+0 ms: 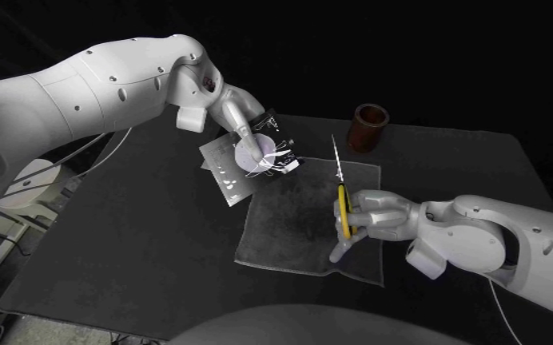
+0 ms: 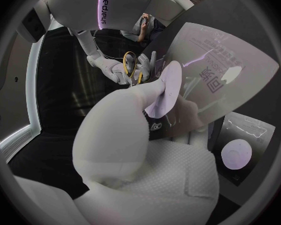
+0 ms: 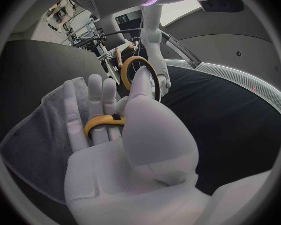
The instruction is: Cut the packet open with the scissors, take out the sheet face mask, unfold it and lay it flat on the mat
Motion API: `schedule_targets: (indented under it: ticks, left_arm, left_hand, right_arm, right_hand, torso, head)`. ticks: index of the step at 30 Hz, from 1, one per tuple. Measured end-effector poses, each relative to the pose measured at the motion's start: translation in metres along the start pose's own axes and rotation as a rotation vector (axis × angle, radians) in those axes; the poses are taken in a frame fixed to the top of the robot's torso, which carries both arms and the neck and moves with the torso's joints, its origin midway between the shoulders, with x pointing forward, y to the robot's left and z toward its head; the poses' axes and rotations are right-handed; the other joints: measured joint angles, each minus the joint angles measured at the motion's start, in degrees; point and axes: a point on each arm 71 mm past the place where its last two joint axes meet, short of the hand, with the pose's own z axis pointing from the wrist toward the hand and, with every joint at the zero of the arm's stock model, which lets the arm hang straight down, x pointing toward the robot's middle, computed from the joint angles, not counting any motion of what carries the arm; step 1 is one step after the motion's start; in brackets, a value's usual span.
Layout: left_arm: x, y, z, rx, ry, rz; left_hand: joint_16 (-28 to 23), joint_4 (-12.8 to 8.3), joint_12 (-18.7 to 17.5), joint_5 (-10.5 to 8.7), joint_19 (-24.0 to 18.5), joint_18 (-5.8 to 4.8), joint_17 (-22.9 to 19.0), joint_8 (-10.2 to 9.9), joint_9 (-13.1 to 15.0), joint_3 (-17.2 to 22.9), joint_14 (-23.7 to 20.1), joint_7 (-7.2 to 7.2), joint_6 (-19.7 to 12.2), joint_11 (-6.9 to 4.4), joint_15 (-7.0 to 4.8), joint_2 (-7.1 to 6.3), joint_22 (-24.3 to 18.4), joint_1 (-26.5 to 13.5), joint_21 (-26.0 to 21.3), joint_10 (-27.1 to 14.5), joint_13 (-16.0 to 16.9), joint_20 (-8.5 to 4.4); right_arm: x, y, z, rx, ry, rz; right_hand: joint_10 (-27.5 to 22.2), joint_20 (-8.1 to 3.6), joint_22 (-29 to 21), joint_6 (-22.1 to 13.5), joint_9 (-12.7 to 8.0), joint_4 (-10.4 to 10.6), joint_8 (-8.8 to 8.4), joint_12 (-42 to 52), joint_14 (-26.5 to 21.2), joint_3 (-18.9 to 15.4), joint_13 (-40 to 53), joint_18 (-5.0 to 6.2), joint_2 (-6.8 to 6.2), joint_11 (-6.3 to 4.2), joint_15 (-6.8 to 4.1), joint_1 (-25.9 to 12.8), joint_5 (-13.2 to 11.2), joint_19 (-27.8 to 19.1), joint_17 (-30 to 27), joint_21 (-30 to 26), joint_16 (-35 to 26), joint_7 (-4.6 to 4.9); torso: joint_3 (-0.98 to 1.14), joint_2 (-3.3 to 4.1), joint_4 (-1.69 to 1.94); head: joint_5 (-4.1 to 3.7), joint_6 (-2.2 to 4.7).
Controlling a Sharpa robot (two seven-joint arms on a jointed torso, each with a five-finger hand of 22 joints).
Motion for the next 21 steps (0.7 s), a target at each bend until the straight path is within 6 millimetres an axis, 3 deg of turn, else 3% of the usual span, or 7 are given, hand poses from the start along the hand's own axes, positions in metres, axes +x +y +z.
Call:
schedule_targets:
  ticks: [4,9,11,16,20,21]
  left_arm:
    - [0.000,0.001,-0.001,0.000,-0.003,-0.003]
    - [-0.001,0.002,-0.002,-0.001,-0.005,-0.006]
    - [-0.001,0.002,-0.002,-0.001,-0.006,-0.006]
    - [-0.001,0.002,-0.002,-0.001,-0.007,-0.008]
    - [-0.001,0.002,-0.002,-0.001,-0.008,-0.009]
    - [-0.001,0.003,-0.002,-0.001,-0.008,-0.009]
  left_hand:
    - [0.0,0.1,0.0,0.00,0.0,-0.02,0.0,0.0,0.0,0.1,0.0,0.00,0.0,0.03,0.01,0.00,0.0,0.0,0.0,0.0,0.1,0.00]
    - [0.0,0.1,0.0,0.00,0.0,-0.03,0.0,0.0,0.0,0.1,-0.1,0.00,0.0,-0.15,0.08,-0.07,0.0,-0.1,0.0,0.2,0.1,0.00]
    - [0.0,0.1,-0.1,0.00,0.0,-0.04,0.0,0.0,0.0,0.1,-0.1,0.00,0.0,-0.15,0.08,-0.07,0.0,-0.1,0.0,0.2,0.1,0.00]
    - [0.0,0.1,-0.1,-0.01,0.0,-0.05,0.0,-0.1,0.0,0.1,-0.1,-0.01,0.0,-0.15,0.09,-0.07,0.0,-0.1,0.0,0.1,0.1,0.00]
    - [0.0,0.1,-0.1,-0.02,0.0,-0.05,0.0,-0.1,0.0,0.1,-0.1,-0.01,0.0,-0.15,0.09,-0.07,0.0,-0.1,0.0,0.1,0.1,0.00]
    - [0.0,0.1,-0.1,-0.03,0.0,-0.05,0.0,-0.1,0.0,0.1,-0.1,-0.01,0.0,-0.14,0.09,-0.07,0.0,-0.1,0.0,0.1,0.1,0.00]
  right_arm:
    - [-0.005,0.001,0.001,-0.009,-0.078,0.005]
    - [-0.010,0.002,0.002,-0.016,-0.145,0.011]
    - [-0.011,0.002,0.003,-0.018,-0.161,0.013]
    - [-0.015,0.002,0.003,-0.026,-0.195,0.025]
    - [-0.018,0.003,0.003,-0.033,-0.209,0.035]
    - [-0.019,0.003,0.003,-0.034,-0.212,0.038]
  right_hand:
    - [0.0,0.33,1.6,0.7,4.5,-2.0,1.08,3.8,0.2,0.1,15.8,-0.04,0.13,0.00,0.19,0.5,2.9,0.3,9.9,2.7,5.9,0.10]
    - [0.0,0.83,3.8,0.8,9.2,-2.1,1.79,5.1,0.2,0.1,27.4,-0.04,0.98,0.00,0.20,-0.2,1.9,1.0,22.4,5.9,7.5,0.08]
    - [0.0,1.00,4.2,0.8,9.6,-2.2,2.10,5.3,0.2,0.2,28.8,-0.05,1.26,0.00,0.20,-0.5,1.8,1.2,24.1,6.5,7.7,0.07]
    - [0.0,0.91,5.4,0.8,9.5,-2.6,2.45,5.9,0.2,0.4,30.5,-0.05,1.47,0.00,0.20,-0.7,5.3,1.3,25.9,7.7,8.2,0.07]
    - [0.0,0.91,5.6,0.8,9.2,-2.8,2.45,6.2,0.4,0.6,30.5,-0.04,1.48,0.00,0.04,-0.7,5.1,1.3,26.0,7.8,8.3,0.07]
    - [0.0,0.91,5.7,0.8,8.8,-2.5,2.66,6.2,0.4,0.4,30.5,-0.05,1.48,0.00,0.05,-0.7,4.2,1.3,26.0,8.1,8.4,0.07]
  torso:
    - [0.01,0.00,0.00]
    - [0.07,0.01,0.00]
    - [0.08,0.01,0.00]
    - [0.08,0.01,-0.01]
    - [0.08,0.01,-0.01]
    - [0.08,0.02,-0.01]
  head:
    - [-0.58,0.19]
    - [-1.16,0.50]
    - [-1.33,0.60]
    - [-2.01,1.00]
    - [-2.43,1.33]
    - [-2.53,1.41]
